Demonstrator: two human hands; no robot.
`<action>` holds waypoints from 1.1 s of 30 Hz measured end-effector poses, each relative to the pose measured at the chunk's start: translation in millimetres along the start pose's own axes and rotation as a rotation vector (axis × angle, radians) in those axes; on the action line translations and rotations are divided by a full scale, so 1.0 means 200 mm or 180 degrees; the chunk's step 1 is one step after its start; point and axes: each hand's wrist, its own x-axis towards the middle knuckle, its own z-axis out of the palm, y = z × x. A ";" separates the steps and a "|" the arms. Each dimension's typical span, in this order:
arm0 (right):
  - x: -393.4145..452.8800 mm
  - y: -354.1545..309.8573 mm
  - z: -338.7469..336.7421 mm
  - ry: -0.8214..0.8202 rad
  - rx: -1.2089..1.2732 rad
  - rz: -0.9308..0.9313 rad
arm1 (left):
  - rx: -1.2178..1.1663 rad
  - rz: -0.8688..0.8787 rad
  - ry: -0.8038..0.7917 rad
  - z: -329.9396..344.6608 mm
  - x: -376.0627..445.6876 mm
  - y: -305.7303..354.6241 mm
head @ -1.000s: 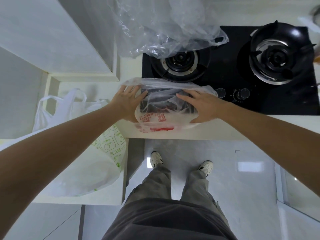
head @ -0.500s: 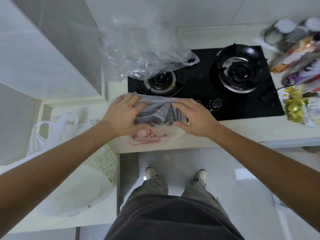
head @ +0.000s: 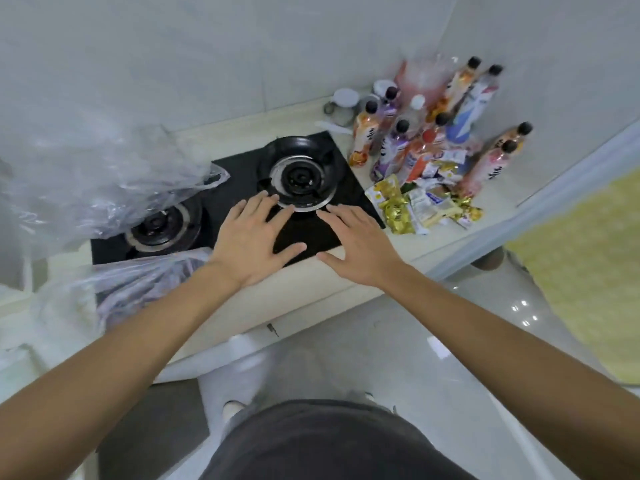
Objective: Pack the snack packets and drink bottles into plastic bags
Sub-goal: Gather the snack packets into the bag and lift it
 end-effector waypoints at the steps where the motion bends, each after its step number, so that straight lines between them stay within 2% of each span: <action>1: -0.04 0.11 -0.06 0.0016 -0.0036 0.0071 | -0.0012 0.0039 0.0016 0.00 0.08 0.11; 7: -0.23 0.68 -0.29 0.0115 -0.0167 0.0427 | -0.0088 0.0199 -0.0032 0.01 0.46 0.62; 10: -0.26 0.90 -0.35 0.0267 -0.0093 0.0548 | -0.0142 0.0324 -0.0023 0.04 0.64 0.78; 14: -0.27 1.18 -0.34 0.0203 -0.0011 0.0832 | -0.0168 0.0446 -0.0103 0.12 0.87 0.92; 18: -0.27 1.45 -0.26 0.0011 0.0095 0.1163 | -0.0437 0.0390 -0.0241 0.30 1.11 1.03; 25: -0.31 1.86 -0.13 -0.0694 0.0229 0.1943 | -0.0624 0.0342 -0.0934 0.63 1.42 1.23; 30: -0.29 2.05 -0.03 -0.0874 0.0293 0.2097 | -0.0757 0.0310 -0.1028 0.69 1.56 1.40; 33: -0.26 2.12 0.04 -0.0987 0.0357 0.1840 | -0.0670 0.0171 -0.1069 0.74 1.61 1.46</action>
